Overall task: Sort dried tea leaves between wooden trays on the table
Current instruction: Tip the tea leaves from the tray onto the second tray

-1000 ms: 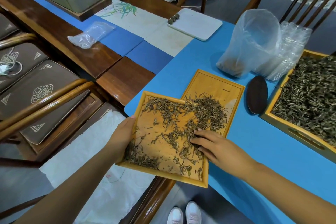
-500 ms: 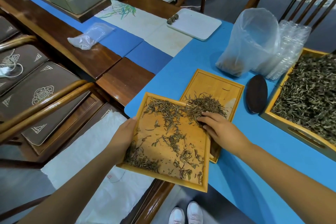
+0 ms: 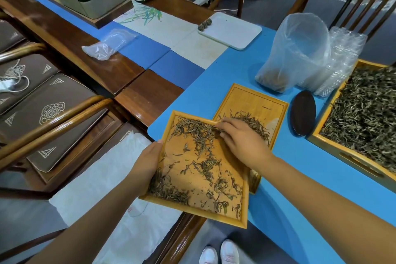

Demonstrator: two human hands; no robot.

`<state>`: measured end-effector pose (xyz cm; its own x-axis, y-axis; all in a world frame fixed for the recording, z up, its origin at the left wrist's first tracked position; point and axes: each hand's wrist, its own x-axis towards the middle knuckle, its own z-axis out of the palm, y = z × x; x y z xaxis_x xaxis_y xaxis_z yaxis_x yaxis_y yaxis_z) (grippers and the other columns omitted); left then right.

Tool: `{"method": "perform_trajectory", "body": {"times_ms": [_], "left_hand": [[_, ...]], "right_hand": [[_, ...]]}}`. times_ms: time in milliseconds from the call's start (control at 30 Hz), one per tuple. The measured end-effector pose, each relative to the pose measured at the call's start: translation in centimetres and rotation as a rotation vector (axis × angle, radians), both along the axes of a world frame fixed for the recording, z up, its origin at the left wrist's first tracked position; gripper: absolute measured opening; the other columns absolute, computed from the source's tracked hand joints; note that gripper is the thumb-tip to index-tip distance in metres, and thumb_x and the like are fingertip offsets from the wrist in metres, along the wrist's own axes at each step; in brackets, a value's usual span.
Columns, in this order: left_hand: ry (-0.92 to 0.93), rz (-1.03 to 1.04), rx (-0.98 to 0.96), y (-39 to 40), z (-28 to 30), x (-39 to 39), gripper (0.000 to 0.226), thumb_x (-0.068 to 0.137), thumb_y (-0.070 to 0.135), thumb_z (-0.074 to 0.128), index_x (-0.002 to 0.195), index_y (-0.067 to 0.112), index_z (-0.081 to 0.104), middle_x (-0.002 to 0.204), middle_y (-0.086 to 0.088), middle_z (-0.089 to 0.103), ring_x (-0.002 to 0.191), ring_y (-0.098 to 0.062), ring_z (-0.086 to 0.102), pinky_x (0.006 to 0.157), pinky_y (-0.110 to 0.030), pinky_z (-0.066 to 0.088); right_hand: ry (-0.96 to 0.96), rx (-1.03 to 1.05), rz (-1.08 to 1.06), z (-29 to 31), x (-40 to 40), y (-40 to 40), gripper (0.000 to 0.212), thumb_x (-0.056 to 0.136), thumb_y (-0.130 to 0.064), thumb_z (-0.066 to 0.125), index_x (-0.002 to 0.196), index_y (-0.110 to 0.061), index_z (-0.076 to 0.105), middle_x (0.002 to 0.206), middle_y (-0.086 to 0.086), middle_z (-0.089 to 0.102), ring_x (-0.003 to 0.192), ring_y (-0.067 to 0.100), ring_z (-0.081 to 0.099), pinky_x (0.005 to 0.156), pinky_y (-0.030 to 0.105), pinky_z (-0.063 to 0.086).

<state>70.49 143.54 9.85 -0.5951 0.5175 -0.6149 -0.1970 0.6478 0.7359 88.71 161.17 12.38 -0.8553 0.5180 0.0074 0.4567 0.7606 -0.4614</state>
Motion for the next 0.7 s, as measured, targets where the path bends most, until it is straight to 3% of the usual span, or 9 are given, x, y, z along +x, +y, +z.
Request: {"method": "perform_trajectory", "body": {"times_ms": [167, 233, 500, 700], "left_hand": [[0.029, -0.008, -0.019, 0.7, 0.4, 0.8, 0.047, 0.094, 0.055, 0.025, 0.101, 0.024, 0.060, 0.100, -0.007, 0.068, 0.094, -0.024, 0.065, 0.090, -0.046, 0.051], [0.036, -0.011, -0.043, 0.8, 0.5, 1.1, 0.046, 0.095, 0.055, 0.025, 0.104, 0.023, 0.057, 0.104, -0.008, 0.065, 0.098, -0.026, 0.061, 0.095, -0.049, 0.047], [0.011, -0.009, -0.003, 0.5, 0.5, 0.9, 0.048, 0.095, 0.056, 0.026, 0.106, 0.023, 0.060, 0.104, -0.007, 0.068, 0.099, -0.027, 0.064, 0.095, -0.050, 0.048], [0.009, 0.000, 0.006, 0.0, -0.2, 0.2, 0.046, 0.094, 0.057, 0.027, 0.095, 0.028, 0.062, 0.088, -0.002, 0.074, 0.087, -0.024, 0.070, 0.078, -0.039, 0.056]], "right_hand": [[0.024, -0.007, 0.204, 1.0, -5.0, -2.5, 0.038, 0.097, -0.017, 0.043, 0.134, -0.018, 0.046, 0.143, 0.007, 0.043, 0.133, 0.026, 0.036, 0.110, 0.039, 0.031], [-0.015, 0.008, 0.231, 0.5, -6.0, -3.0, 0.039, 0.097, -0.019, 0.042, 0.136, -0.020, 0.043, 0.147, 0.005, 0.038, 0.137, 0.024, 0.030, 0.112, 0.039, 0.027], [-0.082, 0.029, 0.227, -1.1, -4.2, -2.3, 0.039, 0.098, -0.023, 0.040, 0.137, -0.024, 0.040, 0.148, 0.004, 0.035, 0.139, 0.023, 0.026, 0.113, 0.037, 0.025], [-0.109, 0.053, 0.192, -2.0, -0.9, -0.8, 0.040, 0.098, -0.023, 0.040, 0.139, -0.022, 0.039, 0.148, 0.003, 0.036, 0.137, 0.022, 0.030, 0.113, 0.035, 0.026]]}}
